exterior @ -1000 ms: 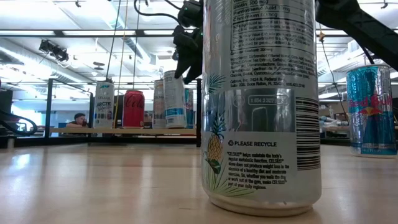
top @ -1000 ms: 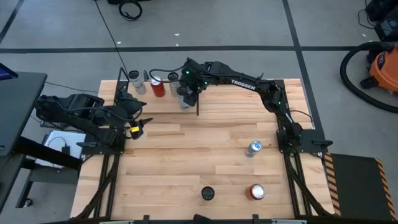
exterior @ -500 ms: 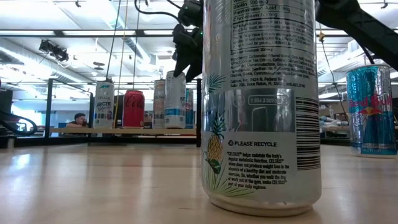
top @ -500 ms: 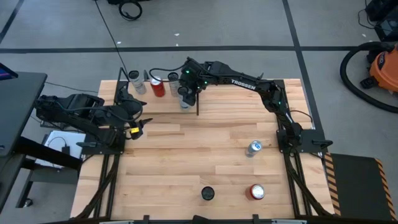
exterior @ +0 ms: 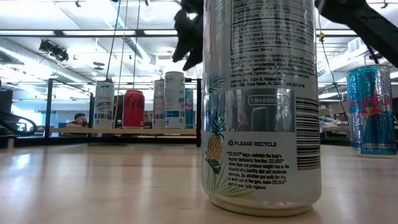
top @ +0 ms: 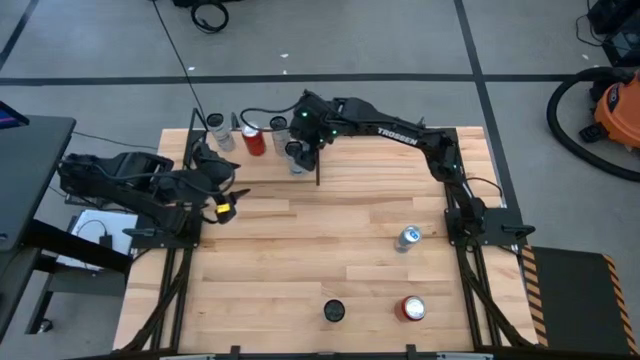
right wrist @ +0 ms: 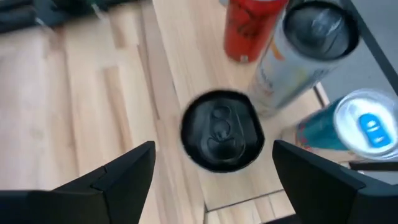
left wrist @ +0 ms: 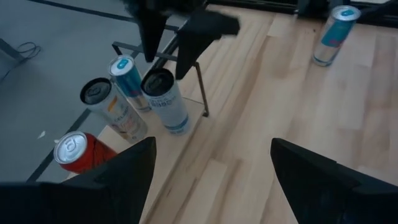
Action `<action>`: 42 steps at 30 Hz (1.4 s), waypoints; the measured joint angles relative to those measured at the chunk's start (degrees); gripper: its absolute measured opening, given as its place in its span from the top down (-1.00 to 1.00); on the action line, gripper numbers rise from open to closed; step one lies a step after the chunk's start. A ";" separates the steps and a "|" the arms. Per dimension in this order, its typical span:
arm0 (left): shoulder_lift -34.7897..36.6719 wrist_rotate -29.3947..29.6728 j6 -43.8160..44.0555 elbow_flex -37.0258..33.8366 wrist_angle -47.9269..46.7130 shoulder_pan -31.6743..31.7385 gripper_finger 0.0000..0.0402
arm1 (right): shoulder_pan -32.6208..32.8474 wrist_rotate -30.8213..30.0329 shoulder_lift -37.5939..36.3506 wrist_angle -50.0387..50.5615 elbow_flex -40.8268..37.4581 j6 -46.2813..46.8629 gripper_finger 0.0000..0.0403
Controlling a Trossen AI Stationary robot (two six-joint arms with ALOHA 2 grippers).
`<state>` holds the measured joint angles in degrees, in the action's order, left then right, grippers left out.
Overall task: Place canned beverage on shelf
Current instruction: Put the blue-white soda can on the shelf aligned with the other blue-white soda can
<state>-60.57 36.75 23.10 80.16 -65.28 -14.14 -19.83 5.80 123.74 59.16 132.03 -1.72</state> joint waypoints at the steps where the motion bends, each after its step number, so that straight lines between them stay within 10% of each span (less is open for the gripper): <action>1: -0.31 0.05 -0.74 0.01 0.18 0.62 -0.59 | 0.08 0.28 -0.66 -0.05 0.04 0.00 -0.65; 29: -8.97 -0.06 2.33 -0.02 16.76 15.56 -0.59 | 1.39 -5.98 -22.48 11.07 0.04 -0.73 -0.65; 42: -12.34 -9.66 7.76 0.06 23.75 23.78 -0.59 | 0.69 -9.39 -24.53 17.70 0.01 -4.23 -0.64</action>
<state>-72.91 27.10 30.87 80.23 -41.53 9.64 -19.14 -3.60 99.22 76.86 132.05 -5.94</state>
